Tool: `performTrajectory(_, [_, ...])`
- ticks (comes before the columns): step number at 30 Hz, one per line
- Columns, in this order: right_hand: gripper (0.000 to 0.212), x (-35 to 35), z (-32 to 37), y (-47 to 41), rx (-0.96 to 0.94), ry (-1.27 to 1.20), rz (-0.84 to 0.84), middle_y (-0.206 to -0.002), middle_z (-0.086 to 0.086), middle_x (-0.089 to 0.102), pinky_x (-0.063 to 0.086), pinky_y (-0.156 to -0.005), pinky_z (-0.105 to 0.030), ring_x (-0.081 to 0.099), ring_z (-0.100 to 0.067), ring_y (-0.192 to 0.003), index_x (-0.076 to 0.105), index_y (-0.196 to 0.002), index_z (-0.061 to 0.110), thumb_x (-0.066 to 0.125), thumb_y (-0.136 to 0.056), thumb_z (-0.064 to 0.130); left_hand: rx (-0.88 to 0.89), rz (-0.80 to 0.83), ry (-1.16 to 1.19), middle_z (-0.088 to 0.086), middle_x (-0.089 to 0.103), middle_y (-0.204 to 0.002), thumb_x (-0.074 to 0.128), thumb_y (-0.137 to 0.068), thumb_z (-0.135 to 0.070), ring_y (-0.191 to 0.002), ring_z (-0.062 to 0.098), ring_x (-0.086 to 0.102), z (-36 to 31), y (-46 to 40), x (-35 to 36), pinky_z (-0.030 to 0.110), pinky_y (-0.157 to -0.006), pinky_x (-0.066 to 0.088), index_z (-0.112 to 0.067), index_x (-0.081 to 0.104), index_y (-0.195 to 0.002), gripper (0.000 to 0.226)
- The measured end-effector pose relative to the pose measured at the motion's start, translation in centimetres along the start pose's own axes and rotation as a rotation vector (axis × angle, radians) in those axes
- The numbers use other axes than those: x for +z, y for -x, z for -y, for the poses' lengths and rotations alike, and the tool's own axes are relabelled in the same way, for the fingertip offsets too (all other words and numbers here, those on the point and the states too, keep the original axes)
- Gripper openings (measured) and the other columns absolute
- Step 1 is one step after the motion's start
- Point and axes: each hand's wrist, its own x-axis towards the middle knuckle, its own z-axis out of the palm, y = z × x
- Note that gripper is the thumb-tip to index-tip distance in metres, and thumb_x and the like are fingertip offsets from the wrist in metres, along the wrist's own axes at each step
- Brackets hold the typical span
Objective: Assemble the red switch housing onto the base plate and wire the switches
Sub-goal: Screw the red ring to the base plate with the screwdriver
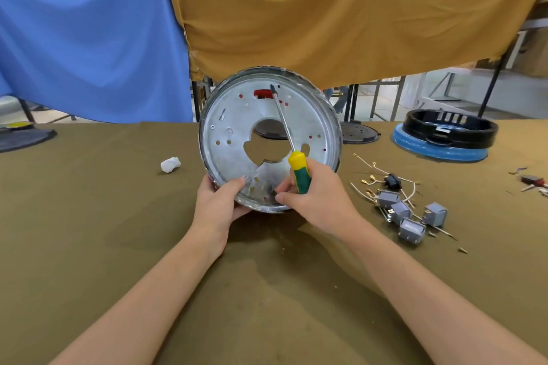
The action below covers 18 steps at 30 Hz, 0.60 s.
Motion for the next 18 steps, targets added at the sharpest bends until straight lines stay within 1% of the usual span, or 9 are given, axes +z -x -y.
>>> performTrajectory(2, [0.038,0.0,0.0,0.1,-0.018,0.009,0.011,-0.078,0.004,0.072,0.057,-0.075,-0.034,0.068,-0.01,-0.072,0.051,-0.071,0.031,0.079,-0.075,0.005,0.016,0.004,-0.016,0.002,0.073,-0.109,0.063,-0.091,-0.002,-0.088,0.016,0.074,-0.1,0.4,0.2,0.033,-0.063,0.061,-0.017,0.059,-0.123,0.035])
performTrajectory(5, [0.036,0.0,0.0,0.2,-0.043,0.028,0.026,-0.077,0.007,0.072,0.056,-0.071,-0.026,0.066,-0.006,-0.07,0.053,-0.074,0.03,0.077,-0.077,0.004,0.03,0.012,-0.016,0.0,0.074,-0.106,0.063,-0.092,-0.002,-0.085,0.013,0.074,-0.3,0.9,0.4,0.032,-0.061,0.06,-0.018,0.06,-0.122,0.034])
performTrajectory(8, [0.038,0.1,0.0,0.5,-0.066,0.026,0.056,-0.078,0.009,0.073,0.056,-0.071,-0.021,0.068,-0.005,-0.074,0.054,-0.081,0.033,0.077,-0.079,0.004,0.038,0.02,-0.022,0.002,0.073,-0.108,0.062,-0.093,-0.001,-0.085,0.014,0.074,-0.4,1.5,0.6,0.031,-0.06,0.06,-0.017,0.059,-0.123,0.035])
performTrajectory(9, [0.037,0.2,0.0,0.5,-0.071,0.024,0.067,-0.079,0.01,0.073,0.056,-0.071,-0.018,0.068,-0.004,-0.075,0.054,-0.083,0.034,0.077,-0.08,0.004,0.041,0.021,-0.027,0.003,0.073,-0.11,0.061,-0.093,-0.001,-0.085,0.015,0.074,-0.4,1.6,0.7,0.031,-0.06,0.06,-0.017,0.058,-0.124,0.035])
performTrajectory(13, [0.039,0.6,0.0,0.7,-0.087,-0.009,0.076,-0.08,0.01,0.074,0.052,-0.069,-0.008,0.069,0.0,-0.077,0.055,-0.084,0.036,0.077,-0.081,0.004,0.048,0.02,-0.033,0.003,0.072,-0.111,0.061,-0.093,-0.001,-0.085,0.016,0.074,-0.5,1.8,0.8,0.033,-0.062,0.061,-0.016,0.057,-0.128,0.038])
performTrajectory(18, [0.04,0.8,-0.2,0.6,-0.061,-0.013,0.072,-0.079,0.011,0.075,0.045,-0.066,-0.001,0.068,0.004,-0.078,0.055,-0.088,0.037,0.078,-0.081,0.005,0.059,0.016,-0.032,0.001,0.073,-0.107,0.062,-0.092,-0.001,-0.083,0.014,0.075,-0.4,1.9,0.9,0.031,-0.059,0.06,-0.018,0.058,-0.123,0.035])
